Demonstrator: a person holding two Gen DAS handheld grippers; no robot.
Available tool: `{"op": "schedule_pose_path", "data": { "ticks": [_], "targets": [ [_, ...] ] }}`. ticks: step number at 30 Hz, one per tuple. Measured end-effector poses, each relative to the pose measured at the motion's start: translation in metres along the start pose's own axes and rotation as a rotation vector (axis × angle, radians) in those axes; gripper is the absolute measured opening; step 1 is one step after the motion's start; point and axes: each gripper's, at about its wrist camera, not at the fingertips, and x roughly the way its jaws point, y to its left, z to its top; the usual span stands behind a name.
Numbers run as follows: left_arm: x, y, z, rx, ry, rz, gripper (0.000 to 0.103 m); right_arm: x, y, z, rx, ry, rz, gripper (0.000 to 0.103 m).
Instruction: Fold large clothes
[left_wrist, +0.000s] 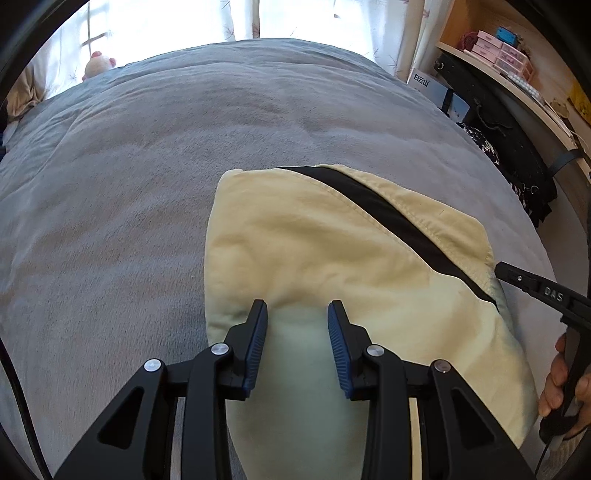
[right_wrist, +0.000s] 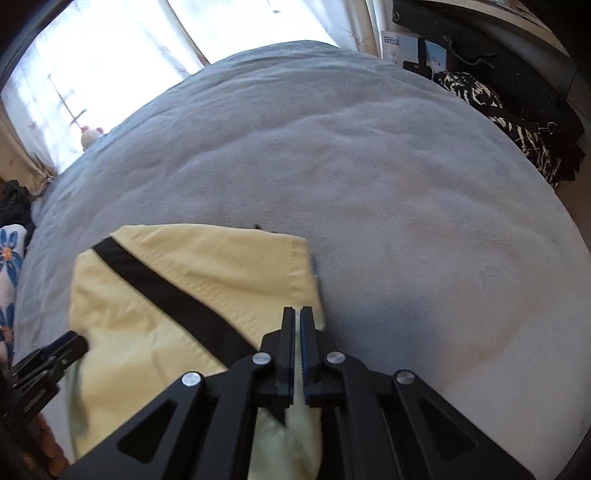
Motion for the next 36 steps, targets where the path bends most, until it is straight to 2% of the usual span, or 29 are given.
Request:
{"op": "schedule_pose_path", "data": {
  "ticks": [4, 6, 13, 15, 18, 20, 21, 25, 28, 33, 36],
  "targets": [
    [-0.013, 0.002, -0.002, -0.020, 0.014, -0.009, 0.040, -0.020, 0.006, -0.003, 0.012, 0.002, 0.042, 0.003],
    [-0.023, 0.002, -0.005, -0.018, 0.004, -0.002, 0.047, -0.030, 0.008, -0.004, 0.015, 0.007, 0.068, 0.003],
    [-0.069, 0.001, -0.019, 0.003, -0.032, 0.025, 0.058, -0.083, 0.031, -0.020, -0.091, -0.044, 0.033, 0.006],
    [-0.083, 0.002, -0.025, 0.009, -0.039, 0.031, 0.059, -0.100, 0.036, -0.025, -0.114, -0.064, 0.047, 0.016],
    [-0.103, 0.002, -0.031, 0.010, -0.050, 0.024, 0.064, -0.124, 0.043, -0.032, -0.152, -0.100, 0.046, 0.048],
    [-0.116, 0.001, -0.035, 0.020, -0.067, 0.020, 0.067, -0.137, 0.047, -0.036, -0.178, -0.113, 0.047, 0.060],
    [-0.122, 0.000, -0.037, 0.026, -0.074, 0.021, 0.069, -0.143, 0.049, -0.038, -0.192, -0.117, 0.047, 0.063],
    [-0.141, -0.004, -0.042, 0.036, -0.081, 0.000, 0.079, -0.158, 0.050, -0.044, -0.240, -0.111, 0.062, 0.063],
    [-0.144, -0.003, -0.047, 0.024, -0.057, -0.053, 0.085, -0.156, 0.046, -0.047, -0.256, -0.068, 0.100, 0.063],
    [-0.120, 0.005, -0.058, -0.020, 0.069, -0.208, 0.086, -0.124, 0.021, -0.047, -0.210, 0.078, 0.199, 0.064],
    [-0.100, 0.012, -0.066, -0.053, 0.105, -0.212, 0.086, -0.095, 0.000, -0.050, -0.150, 0.159, 0.225, 0.064]
  ]
}}
